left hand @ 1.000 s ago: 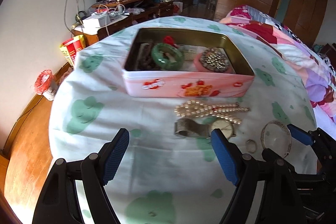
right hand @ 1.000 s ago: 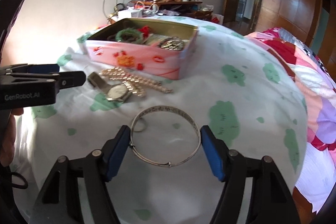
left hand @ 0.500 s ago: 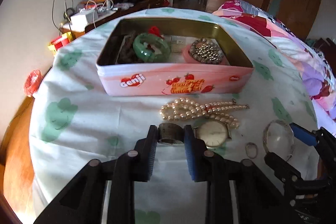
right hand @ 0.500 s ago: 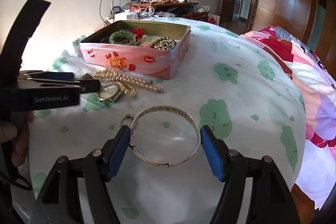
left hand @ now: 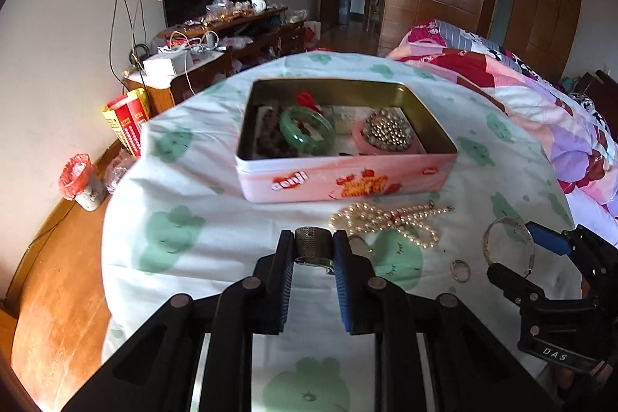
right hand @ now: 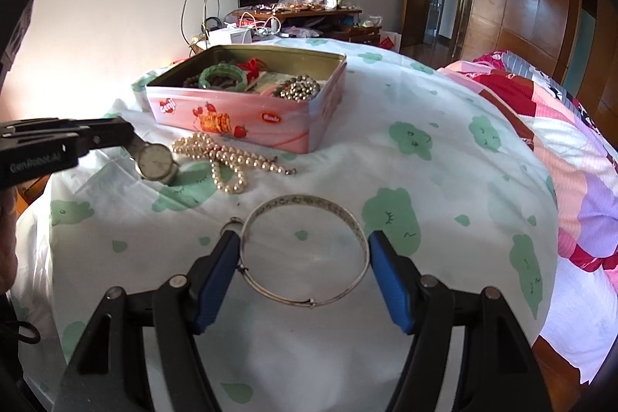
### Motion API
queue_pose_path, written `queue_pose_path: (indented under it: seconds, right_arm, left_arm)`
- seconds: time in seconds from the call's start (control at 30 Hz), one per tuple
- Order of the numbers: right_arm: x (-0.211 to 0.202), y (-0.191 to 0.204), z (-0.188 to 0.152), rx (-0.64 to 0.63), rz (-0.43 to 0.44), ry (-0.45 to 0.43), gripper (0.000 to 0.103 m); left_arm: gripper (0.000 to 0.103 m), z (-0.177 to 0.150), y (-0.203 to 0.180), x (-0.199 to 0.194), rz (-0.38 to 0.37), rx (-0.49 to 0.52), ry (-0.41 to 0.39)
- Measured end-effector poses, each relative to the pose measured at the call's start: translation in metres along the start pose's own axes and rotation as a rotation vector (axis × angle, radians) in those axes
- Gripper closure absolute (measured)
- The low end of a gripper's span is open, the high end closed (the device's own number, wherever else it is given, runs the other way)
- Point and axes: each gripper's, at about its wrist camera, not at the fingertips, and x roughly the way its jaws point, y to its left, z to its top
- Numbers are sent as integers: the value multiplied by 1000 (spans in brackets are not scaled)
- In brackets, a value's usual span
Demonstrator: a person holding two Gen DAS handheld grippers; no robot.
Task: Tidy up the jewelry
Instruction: 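Grasp the silver bangle with the right tool while the left tool grasps the wristwatch, then carry the silver bangle and wristwatch over the tin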
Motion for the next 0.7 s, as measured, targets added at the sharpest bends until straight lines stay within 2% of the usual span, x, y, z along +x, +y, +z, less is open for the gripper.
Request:
queue_pose_path:
  seconds: [0.7]
  right_arm:
    - [-24, -3, 14, 4, -14, -72, 33]
  left_arm:
    - [83, 9, 10, -27, 20, -8, -65]
